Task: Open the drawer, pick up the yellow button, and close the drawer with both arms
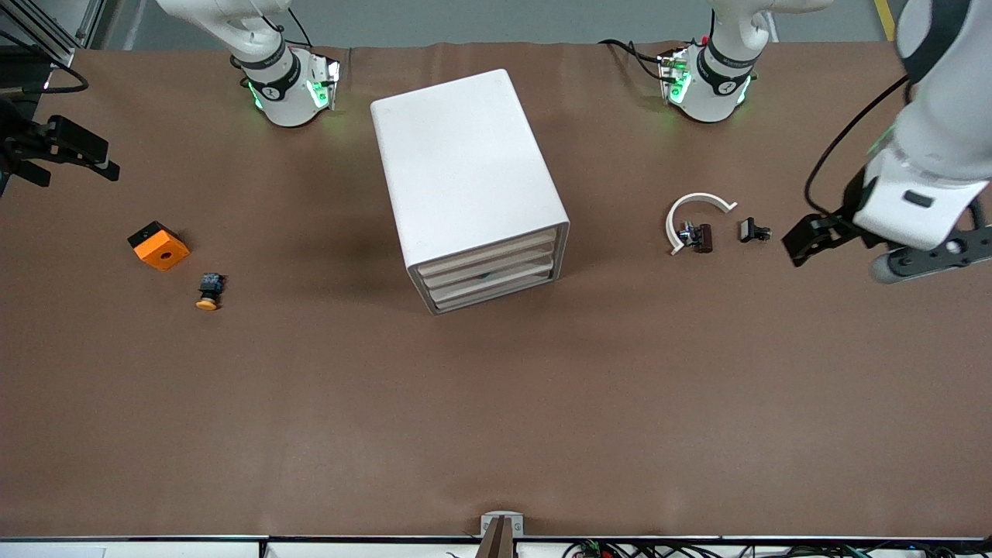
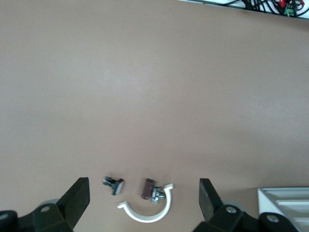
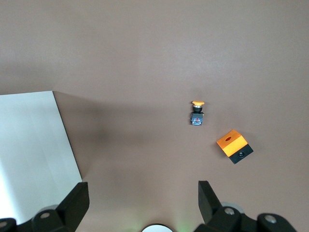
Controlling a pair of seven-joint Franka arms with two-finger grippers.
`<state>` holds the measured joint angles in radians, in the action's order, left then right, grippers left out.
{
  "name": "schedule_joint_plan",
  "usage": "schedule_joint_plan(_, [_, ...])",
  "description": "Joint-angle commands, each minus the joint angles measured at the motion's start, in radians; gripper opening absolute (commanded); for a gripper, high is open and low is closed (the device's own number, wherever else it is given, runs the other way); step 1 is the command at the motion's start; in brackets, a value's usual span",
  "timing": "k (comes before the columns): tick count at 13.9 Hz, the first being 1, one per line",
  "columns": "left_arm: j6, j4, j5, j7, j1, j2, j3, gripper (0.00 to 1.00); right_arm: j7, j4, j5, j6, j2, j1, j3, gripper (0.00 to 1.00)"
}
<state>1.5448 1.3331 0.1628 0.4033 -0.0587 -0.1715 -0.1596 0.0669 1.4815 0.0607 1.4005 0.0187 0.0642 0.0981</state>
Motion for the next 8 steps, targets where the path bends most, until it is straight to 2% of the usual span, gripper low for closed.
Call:
schedule_joint_plan(1, [-0.047,0.026,-0.012,-0.089,0.036,0.064,-0.006,1.00,-0.015,-0.033,-0.024,-0.012,-0.023,-0.006,0.002,1.00])
schedule_joint_plan(3, [-0.057,0.026,-0.014,-0.116,0.042,0.082,-0.008,1.00,-0.050,-0.023,-0.047,-0.015,-0.020,-0.006,0.000,1.00])
schedule_joint_plan(5, [-0.060,0.041,-0.025,-0.147,0.043,0.098,-0.009,1.00,-0.099,0.041,-0.048,0.014,0.021,-0.003,-0.003,1.00])
schedule_joint_plan(6, [-0.055,0.075,-0.043,-0.161,0.043,0.124,-0.005,1.00,-0.098,0.099,-0.048,0.059,0.058,0.002,-0.005,1.00])
schedule_joint_plan(8, [-0.008,0.217,-0.086,-0.178,0.053,0.218,-0.003,1.00,-0.090,0.212,-0.048,0.142,0.134,0.003,-0.006,1.00])
